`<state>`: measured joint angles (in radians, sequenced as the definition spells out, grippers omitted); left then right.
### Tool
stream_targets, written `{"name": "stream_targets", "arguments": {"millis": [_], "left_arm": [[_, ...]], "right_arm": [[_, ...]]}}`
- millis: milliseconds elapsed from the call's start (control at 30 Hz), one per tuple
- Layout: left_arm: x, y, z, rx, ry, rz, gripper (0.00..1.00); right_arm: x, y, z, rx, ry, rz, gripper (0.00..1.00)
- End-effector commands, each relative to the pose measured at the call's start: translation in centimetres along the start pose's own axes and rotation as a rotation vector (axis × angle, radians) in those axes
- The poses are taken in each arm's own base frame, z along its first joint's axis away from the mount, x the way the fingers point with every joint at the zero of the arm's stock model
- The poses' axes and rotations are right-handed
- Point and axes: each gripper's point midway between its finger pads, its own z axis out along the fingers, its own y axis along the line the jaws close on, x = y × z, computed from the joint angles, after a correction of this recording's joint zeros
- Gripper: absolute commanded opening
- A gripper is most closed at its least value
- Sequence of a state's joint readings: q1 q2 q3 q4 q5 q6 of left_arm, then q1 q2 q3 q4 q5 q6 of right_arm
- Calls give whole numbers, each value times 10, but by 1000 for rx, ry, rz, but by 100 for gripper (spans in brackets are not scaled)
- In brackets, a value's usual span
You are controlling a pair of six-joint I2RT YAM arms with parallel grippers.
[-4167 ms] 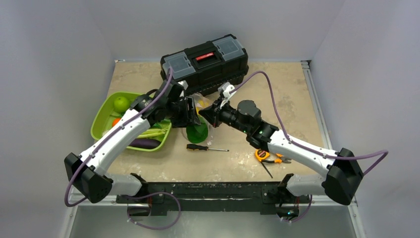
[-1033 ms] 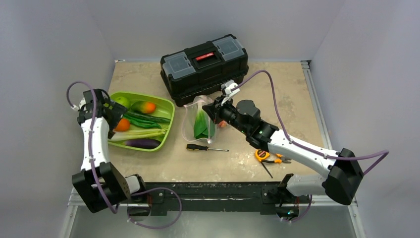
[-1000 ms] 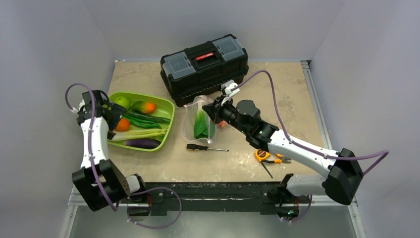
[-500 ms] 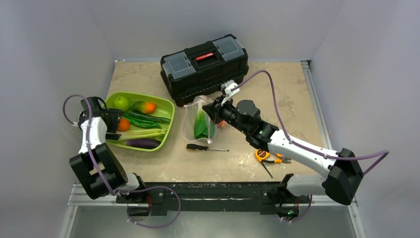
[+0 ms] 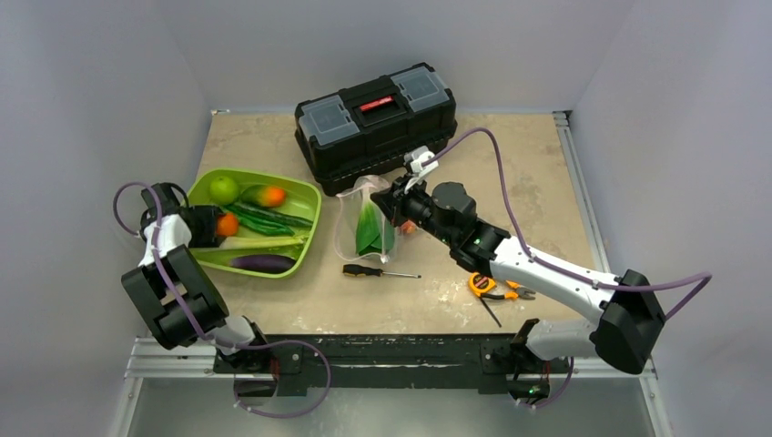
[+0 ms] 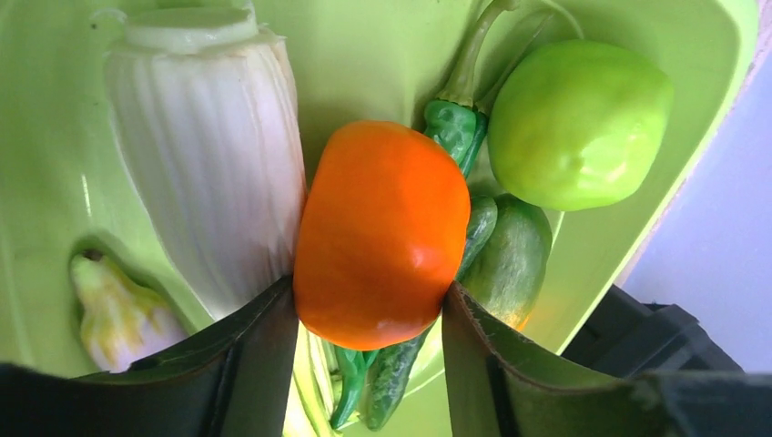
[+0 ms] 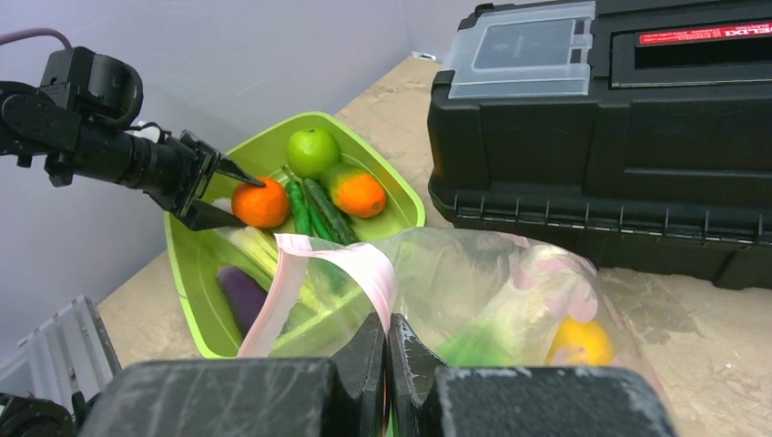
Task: Place the food in the zip-top bag and seal the zipper
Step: Pick up the fake fruit from the bin.
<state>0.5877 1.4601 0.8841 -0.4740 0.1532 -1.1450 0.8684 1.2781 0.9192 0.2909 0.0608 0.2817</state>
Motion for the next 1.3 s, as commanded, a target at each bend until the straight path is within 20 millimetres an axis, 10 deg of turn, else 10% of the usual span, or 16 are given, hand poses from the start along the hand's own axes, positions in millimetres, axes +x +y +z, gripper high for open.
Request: {"name": "stream_targets", "arguments": {"millis": [0, 233, 567, 900, 1267], "left_arm": [[12, -1, 5, 36, 57, 2, 43], [22, -32, -18, 164, 52, 171, 38], [97, -82, -85, 517, 90, 591, 33], [161, -77, -185, 912, 264, 877, 32], [269, -3, -317, 1426, 594, 1300, 34]], "right_arm": [[-29, 5, 4, -10, -69, -12, 0], [-32, 4, 4, 4, -66, -17, 0], [-38, 8, 6, -8, -69, -11, 0], [-32, 12, 6, -30, -57, 22, 0], [-36, 10, 16, -17, -72, 28, 0]]}}
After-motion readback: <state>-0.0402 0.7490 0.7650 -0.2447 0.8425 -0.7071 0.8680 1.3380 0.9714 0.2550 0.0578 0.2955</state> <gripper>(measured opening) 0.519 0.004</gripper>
